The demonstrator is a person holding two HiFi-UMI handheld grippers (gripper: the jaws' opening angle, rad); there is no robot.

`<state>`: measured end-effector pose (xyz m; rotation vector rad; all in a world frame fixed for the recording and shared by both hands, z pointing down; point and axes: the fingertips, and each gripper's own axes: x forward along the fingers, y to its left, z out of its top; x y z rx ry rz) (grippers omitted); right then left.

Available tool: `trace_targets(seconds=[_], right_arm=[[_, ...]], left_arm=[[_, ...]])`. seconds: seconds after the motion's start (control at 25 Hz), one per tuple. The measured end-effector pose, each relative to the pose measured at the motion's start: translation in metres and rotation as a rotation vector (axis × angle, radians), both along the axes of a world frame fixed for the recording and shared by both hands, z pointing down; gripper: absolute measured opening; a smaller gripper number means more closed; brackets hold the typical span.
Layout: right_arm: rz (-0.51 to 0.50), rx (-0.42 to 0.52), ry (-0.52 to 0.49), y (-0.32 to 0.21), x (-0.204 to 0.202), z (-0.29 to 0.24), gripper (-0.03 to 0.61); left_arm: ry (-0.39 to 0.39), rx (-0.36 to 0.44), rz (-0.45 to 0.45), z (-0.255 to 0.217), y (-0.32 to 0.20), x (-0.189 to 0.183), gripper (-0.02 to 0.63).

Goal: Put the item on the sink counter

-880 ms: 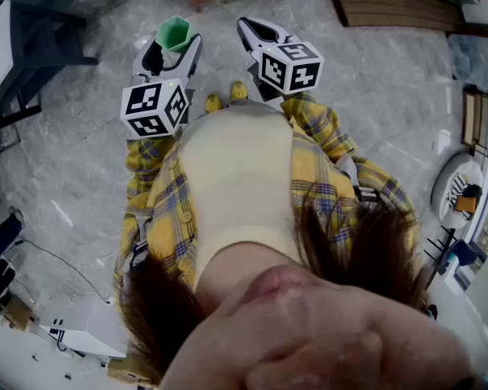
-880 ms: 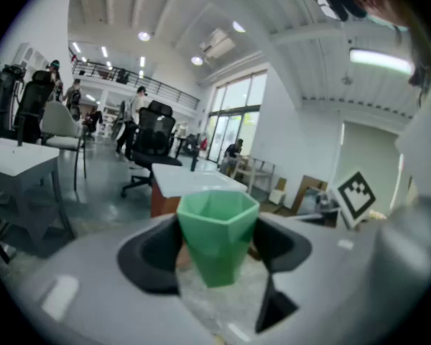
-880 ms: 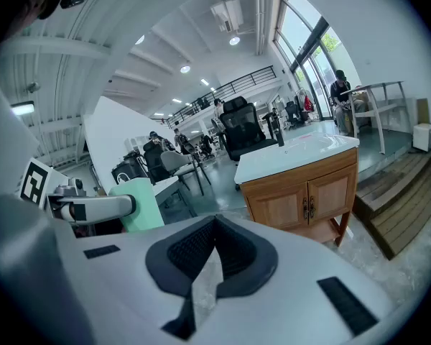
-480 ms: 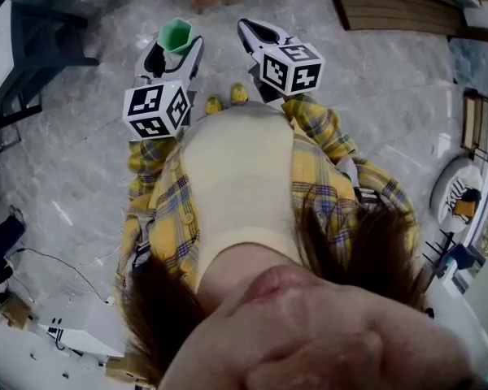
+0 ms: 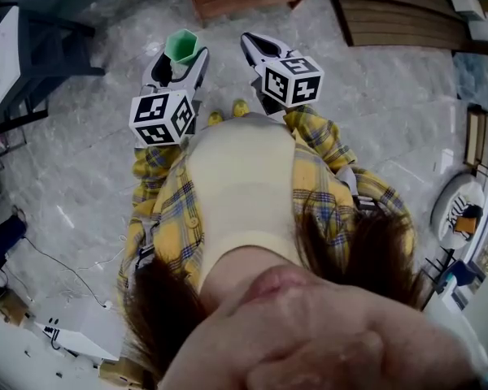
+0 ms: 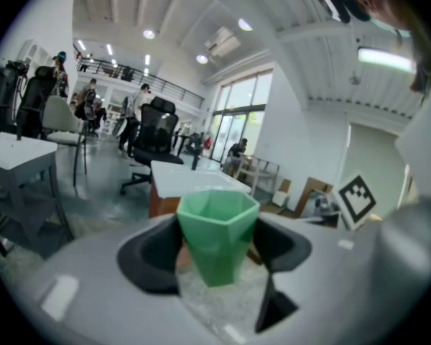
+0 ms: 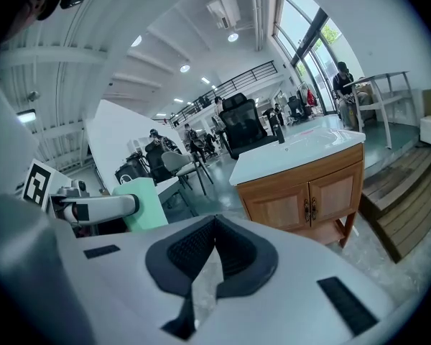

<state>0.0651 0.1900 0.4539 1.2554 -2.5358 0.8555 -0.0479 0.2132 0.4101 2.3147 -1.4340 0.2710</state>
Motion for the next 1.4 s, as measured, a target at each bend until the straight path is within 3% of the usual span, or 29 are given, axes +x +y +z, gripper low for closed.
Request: trace_targets(seconds=[0.52,1.0,1.4], right_arm=[[-0.027,-0.009,-0.021,-0.029,0.027,0.011,0.014],[-0.004,-0.016,0.0,-0.053,0.023,0.016,0.014],[0.031,0.003,0.044,-0.118,0.005,0.007,0.014]], left_arm=[[-0.057,-0.004,0.01,0.004,-0.034,0.035,0.311],[-0.048,0.003,0.033,0.008,-0.067,0.031,0.311],[-0.046,0.025,0.087,0.007,-0.133,0.012,0.312]])
